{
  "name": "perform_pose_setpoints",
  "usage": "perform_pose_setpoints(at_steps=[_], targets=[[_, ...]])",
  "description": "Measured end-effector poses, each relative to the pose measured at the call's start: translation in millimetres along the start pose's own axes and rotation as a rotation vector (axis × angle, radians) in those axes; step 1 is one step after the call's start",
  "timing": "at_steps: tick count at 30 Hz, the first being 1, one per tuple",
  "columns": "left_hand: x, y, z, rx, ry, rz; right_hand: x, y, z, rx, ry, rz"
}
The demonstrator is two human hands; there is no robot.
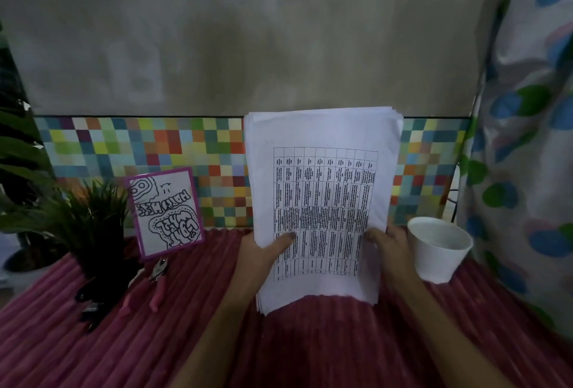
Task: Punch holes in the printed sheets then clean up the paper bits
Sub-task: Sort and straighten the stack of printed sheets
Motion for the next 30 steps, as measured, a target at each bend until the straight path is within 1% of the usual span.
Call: perform_pose_setpoints(at_steps=[5,8,11,13,15,16,17,20,21,22,24,25,26,27,29,30], targets=[[2.9,0.8,6.9,0.008,0.035,-0.002,0.4,1.2,-12.4,0.055,-0.014,-0.041],[3.3,1.5,7.0,-0.035,0.038,-0.002,5.4,-1.3,-9.2,0.098,-0.003,0.011],[-1.8,5.6,-4.6,-0.032,0.015,0.042,10.0,1.5,10.6,0.160,0.006,0.064],[1.1,11.7,-10.9,0.004,0.110,0.130,16.3,8.3,21.2,0.153,-0.063,0.099],[8.7,20.8,-10.5,-0.044,0.275,0.241,29.5,16.0,18.7,0.049,-0.209,0.173],[11.5,25.1,-11.5,-0.074,0.362,0.275,36.3,19.2,14.0,0.012,-0.271,0.215],[12.2,27.9,-9.3,-0.046,0.430,0.289,43.7,21.9,5.5,0.008,-0.321,0.231],[-1.8,30.7,-1.4,0.221,0.605,0.193,58.0,26.2,-32.1,0.005,-0.414,0.220],[-9.6,31.4,3.2,0.261,0.635,0.145,63.3,25.9,-40.9,0.008,-0.447,0.200],[-15.3,30.5,5.9,0.252,0.634,0.118,67.2,26.5,-49.6,-0.014,-0.475,0.202],[-21.4,28.7,18.1,0.129,0.549,0.085,72.0,23.6,-50.8,-0.024,-0.495,0.216],[-21.5,28.1,24.0,0.073,0.480,0.067,67.1,22.3,-43.0,0.032,-0.457,0.210],[-19.1,26.4,26.3,0.047,0.423,0.049,58.9,21.6,-32.5,0.129,-0.351,0.195],[-16.1,24.4,27.8,0.043,0.368,0.042,46.3,22.3,-19.3,0.306,-0.176,0.113],[-12.6,20.5,28.1,0.049,0.271,0.042,17.5,15.9,14.7,0.721,0.357,-0.056],[-11.3,18.7,26.2,0.052,0.228,0.052,2.1,6.0,29.2,0.886,0.570,-0.046]])
Point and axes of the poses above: each hand's wrist, its own x-axis away from the middle knuckle, its own y-axis out of the back of the hand, z = x × y, the point moved 1 cm from there along -x, towards the middle knuckle, and after that the axes turned 10 degrees about -y, right-handed, at the moved point
